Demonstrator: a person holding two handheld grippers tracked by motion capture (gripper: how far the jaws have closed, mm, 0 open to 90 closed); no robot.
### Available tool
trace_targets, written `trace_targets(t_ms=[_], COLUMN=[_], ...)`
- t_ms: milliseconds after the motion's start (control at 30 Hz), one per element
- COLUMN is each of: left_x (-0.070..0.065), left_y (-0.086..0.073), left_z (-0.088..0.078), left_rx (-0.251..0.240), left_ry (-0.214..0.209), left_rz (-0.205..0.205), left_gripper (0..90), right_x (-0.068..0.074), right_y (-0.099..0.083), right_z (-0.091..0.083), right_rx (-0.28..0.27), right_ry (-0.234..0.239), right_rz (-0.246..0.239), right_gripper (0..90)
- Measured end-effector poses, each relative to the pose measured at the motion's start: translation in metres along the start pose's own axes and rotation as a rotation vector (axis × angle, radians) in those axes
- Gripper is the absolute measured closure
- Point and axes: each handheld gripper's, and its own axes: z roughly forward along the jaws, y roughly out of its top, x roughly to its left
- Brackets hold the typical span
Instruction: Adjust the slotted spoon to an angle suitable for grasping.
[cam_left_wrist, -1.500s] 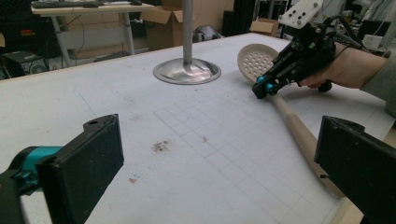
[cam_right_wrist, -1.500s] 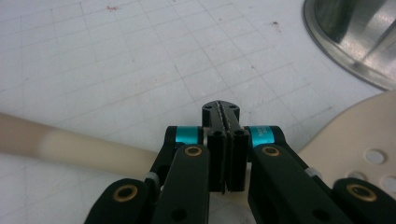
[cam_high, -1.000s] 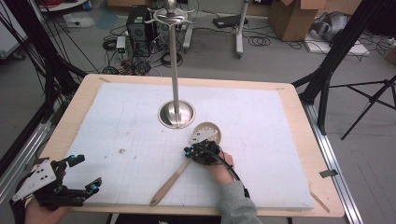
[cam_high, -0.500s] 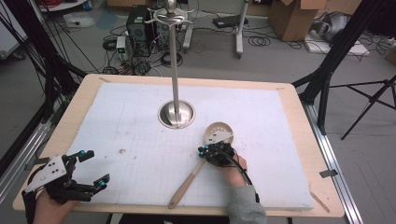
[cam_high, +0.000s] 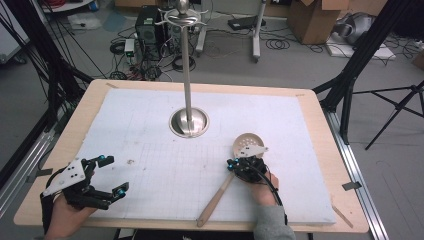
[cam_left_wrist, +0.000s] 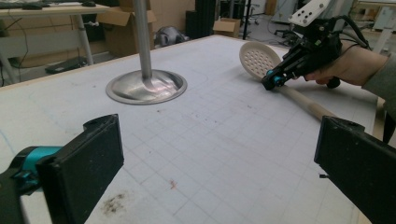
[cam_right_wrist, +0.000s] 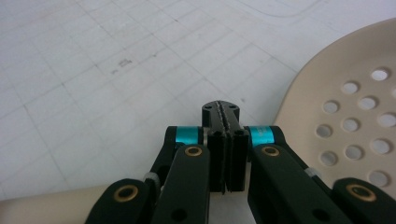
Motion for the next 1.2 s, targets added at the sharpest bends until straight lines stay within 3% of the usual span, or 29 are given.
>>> trace_targets(t_ms=[333,700,767,867,1033,1100,1200], left_x=[0.002,0.002,0.002,0.003,0.006,0.006,0.007], left_y=[0.002,0.002,0.002,0.003,0.003,0.004,0.005], left_z=[0.013,0.016,0.017,0.018,0.019,0.02,0.023], left_rx=[0.004,0.005,0.007,0.004,0.004,0.001,0.001], left_ry=[-0.035,-0.039,-0.041,-0.043,-0.042,-0.045,-0.052], left_rz=[0.002,0.0,0.0,0.003,-0.002,-0.003,0.0], left_gripper=[1.7,1.7,1.7,1.7,1.7,1.7,1.7], right_x=[-0.011,-0.019,-0.018,-0.021,-0.017,-0.013,-0.008], right_y=[-0.016,-0.027,-0.026,-0.027,-0.028,-0.03,-0.034], right_z=[-0.019,-0.031,-0.031,-0.034,-0.049,-0.056,-0.062], right_rx=[-0.003,-0.004,-0.002,-0.017,-0.073,-0.092,-0.093], right_ry=[-0.023,-0.041,-0.047,-0.049,-0.016,0.002,0.019], right_rz=[0.06,0.098,0.076,0.099,0.094,0.066,0.056], right_gripper=[90.0,90.0,90.0,90.0,90.0,90.0,90.0])
